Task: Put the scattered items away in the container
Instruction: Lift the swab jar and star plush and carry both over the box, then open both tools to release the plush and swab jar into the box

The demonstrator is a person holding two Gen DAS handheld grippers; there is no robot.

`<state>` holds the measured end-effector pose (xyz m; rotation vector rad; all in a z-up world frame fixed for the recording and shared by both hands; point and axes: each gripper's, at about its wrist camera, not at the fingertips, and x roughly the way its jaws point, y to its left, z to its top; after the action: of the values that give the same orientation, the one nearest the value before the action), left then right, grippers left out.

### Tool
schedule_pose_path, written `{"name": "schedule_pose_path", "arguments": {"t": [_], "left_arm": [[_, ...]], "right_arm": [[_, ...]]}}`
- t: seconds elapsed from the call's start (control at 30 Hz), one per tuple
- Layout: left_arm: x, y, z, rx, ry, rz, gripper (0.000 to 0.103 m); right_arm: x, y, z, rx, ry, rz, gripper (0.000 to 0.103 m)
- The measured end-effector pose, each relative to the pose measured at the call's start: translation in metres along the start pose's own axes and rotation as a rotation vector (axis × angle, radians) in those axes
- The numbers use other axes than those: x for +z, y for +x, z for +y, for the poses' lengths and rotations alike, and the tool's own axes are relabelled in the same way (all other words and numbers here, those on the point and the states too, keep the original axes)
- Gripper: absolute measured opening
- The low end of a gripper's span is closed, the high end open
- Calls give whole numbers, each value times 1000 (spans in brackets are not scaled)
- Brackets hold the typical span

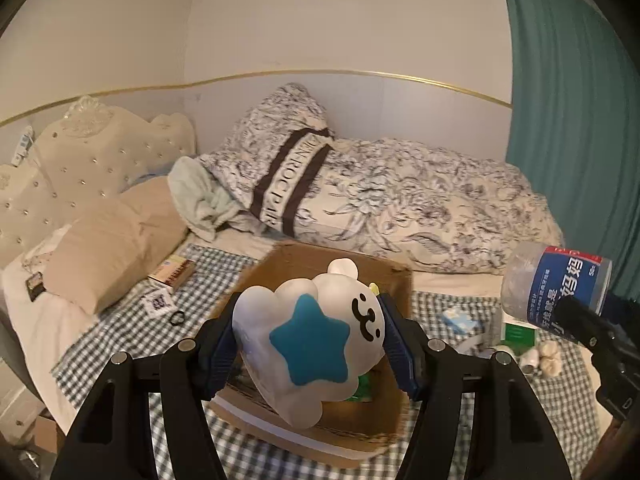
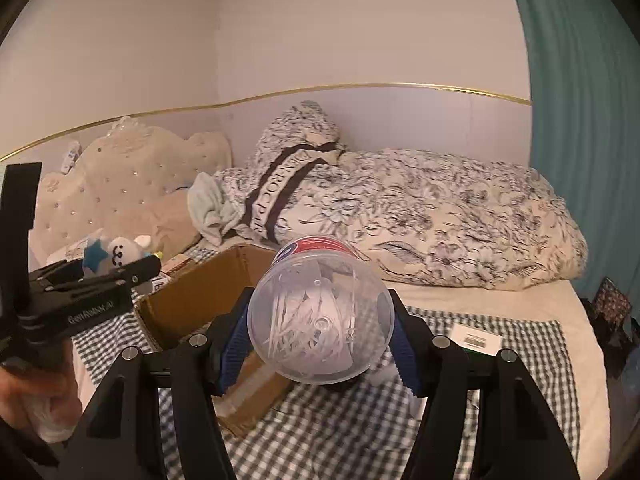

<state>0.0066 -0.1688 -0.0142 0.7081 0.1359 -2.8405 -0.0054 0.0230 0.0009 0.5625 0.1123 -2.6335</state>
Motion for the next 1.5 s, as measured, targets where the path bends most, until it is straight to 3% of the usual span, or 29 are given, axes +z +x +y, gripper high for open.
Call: {"name": "schedule_pose_path", "arguments": {"t": [0.63, 1.03, 1.5], "left_arm": [[-3, 40, 30, 39, -4, 41, 66], [-10, 86, 41, 7, -36, 149, 66], [-28, 150, 58, 67, -110, 322, 66]], "right_arm": [[2, 76, 45, 80, -17, 62, 62], [-5, 140, 62, 126, -37, 154, 62], [-13, 209, 66, 151, -60, 288, 62]]}}
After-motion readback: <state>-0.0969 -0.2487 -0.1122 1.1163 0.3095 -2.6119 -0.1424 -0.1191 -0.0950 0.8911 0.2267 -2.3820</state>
